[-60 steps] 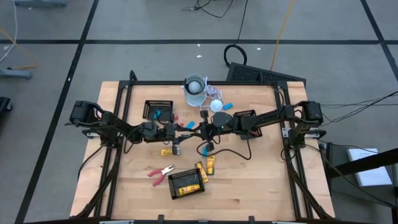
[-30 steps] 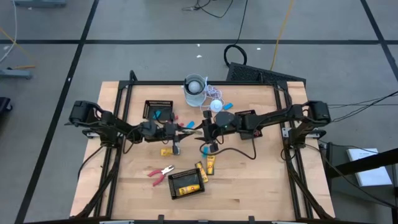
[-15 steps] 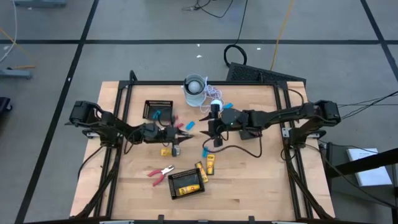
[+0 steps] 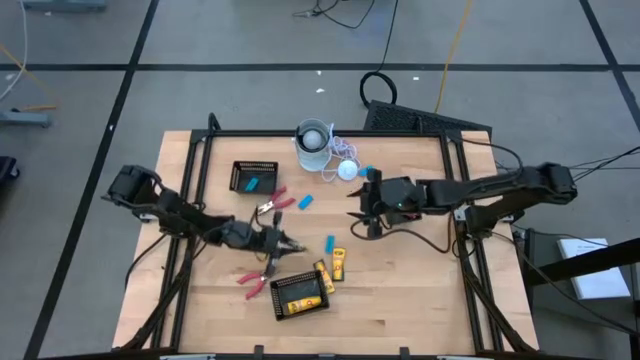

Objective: Pick & Place School Supplies
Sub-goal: Put the yellow crayon box into the bottom black bin

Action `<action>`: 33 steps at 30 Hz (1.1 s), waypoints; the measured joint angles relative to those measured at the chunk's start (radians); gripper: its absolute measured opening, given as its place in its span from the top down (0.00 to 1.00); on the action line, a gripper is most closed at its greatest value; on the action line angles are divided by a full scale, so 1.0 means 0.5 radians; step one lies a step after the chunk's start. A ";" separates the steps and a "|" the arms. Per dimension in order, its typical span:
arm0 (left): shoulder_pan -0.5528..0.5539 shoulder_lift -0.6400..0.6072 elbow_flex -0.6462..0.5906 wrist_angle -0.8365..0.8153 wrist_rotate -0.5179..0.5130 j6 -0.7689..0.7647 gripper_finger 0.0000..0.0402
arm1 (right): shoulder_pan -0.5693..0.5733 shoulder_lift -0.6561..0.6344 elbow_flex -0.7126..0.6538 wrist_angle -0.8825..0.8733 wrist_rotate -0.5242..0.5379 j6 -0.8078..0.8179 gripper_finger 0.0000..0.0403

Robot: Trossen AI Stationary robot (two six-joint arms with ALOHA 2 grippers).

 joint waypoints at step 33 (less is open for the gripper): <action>-0.690 0.086 0.173 -0.524 -0.295 -0.482 0.92 | 0.331 -0.105 -0.175 0.017 0.218 0.449 0.48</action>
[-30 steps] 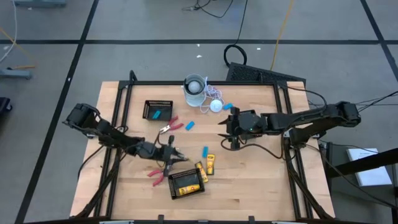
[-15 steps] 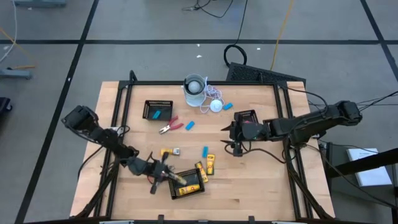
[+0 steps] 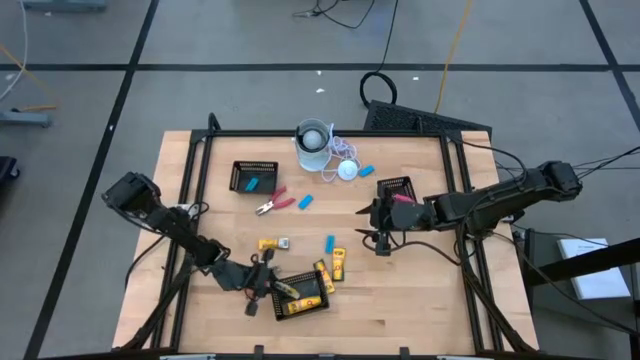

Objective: Pick & Place School Supplies
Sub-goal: Put the yellow crayon box into the bottom black bin

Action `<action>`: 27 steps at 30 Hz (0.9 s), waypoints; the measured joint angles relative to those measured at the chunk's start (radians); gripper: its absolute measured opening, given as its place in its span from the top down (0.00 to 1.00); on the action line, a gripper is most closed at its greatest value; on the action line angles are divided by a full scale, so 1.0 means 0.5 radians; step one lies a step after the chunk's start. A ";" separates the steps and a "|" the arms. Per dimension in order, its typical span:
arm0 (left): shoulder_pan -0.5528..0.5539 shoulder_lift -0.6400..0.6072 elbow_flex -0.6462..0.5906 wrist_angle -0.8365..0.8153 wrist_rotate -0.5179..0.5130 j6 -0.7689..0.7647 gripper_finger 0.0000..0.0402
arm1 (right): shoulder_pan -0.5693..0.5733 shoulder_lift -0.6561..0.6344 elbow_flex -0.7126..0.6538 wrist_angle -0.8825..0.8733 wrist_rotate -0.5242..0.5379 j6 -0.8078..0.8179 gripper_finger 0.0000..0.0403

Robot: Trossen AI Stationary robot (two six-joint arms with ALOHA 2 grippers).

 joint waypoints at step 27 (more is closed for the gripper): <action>0.182 0.162 0.052 0.120 0.160 0.002 0.38 | 0.000 0.000 0.000 -0.015 -0.003 -0.009 0.48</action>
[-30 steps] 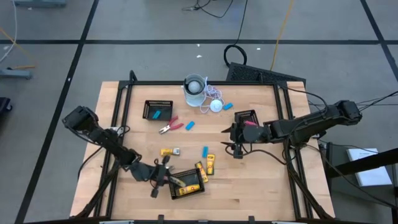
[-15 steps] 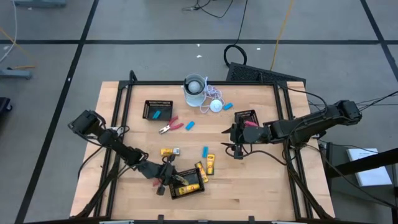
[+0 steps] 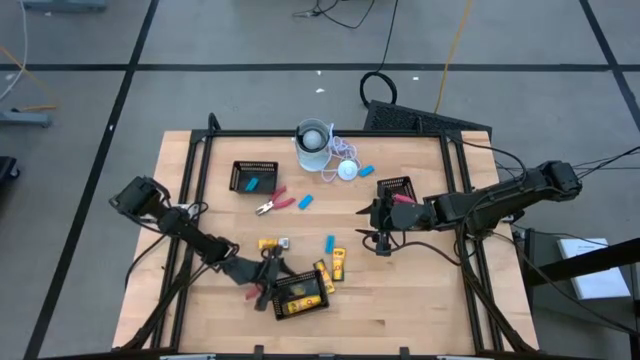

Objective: Pick & Place School Supplies
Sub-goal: Put the yellow crayon box into the bottom black bin

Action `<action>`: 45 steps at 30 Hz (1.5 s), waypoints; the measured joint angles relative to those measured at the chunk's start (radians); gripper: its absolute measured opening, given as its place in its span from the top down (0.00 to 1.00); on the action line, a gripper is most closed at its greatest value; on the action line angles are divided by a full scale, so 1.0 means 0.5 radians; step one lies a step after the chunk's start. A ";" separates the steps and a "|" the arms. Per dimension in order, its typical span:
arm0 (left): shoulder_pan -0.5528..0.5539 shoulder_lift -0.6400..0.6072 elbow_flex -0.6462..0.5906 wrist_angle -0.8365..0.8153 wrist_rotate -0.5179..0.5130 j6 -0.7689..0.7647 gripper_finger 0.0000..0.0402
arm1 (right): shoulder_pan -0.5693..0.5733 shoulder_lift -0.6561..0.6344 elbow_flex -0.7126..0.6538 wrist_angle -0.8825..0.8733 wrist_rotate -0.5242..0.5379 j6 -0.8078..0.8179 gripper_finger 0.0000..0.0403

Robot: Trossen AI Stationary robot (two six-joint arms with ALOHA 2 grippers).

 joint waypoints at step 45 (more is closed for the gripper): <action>-0.004 -0.394 -0.002 -0.653 -0.371 -0.325 0.99 | 0.000 0.000 0.000 -0.005 -0.007 0.038 0.48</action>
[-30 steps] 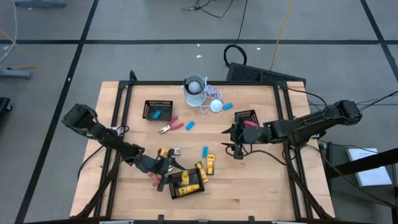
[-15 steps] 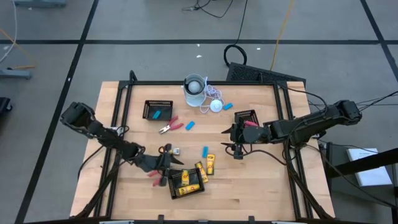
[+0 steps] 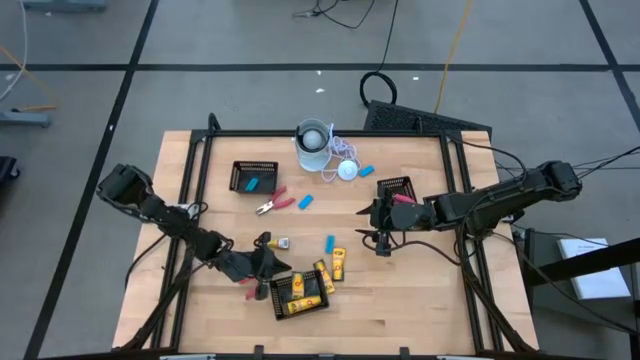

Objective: Pick & Place School Supplies
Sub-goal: Put the yellow crayon box into the bottom black bin, then put the blue eraser into the top black bin

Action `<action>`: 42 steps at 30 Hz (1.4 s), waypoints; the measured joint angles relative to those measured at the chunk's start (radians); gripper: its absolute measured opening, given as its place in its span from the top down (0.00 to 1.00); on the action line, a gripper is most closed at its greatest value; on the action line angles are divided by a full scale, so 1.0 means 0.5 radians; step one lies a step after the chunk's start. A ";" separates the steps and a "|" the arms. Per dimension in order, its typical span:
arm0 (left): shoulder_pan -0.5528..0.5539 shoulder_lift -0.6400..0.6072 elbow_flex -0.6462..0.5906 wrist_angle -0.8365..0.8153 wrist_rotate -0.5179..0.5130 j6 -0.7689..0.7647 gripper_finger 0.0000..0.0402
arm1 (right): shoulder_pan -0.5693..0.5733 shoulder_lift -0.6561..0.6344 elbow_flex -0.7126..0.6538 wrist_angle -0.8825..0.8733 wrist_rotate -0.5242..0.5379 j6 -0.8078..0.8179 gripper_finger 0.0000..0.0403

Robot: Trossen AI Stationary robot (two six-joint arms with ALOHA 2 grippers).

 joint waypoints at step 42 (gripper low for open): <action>0.351 -0.360 -0.179 0.323 -0.054 0.747 0.98 | -0.210 0.317 0.013 0.136 -0.063 -0.248 0.48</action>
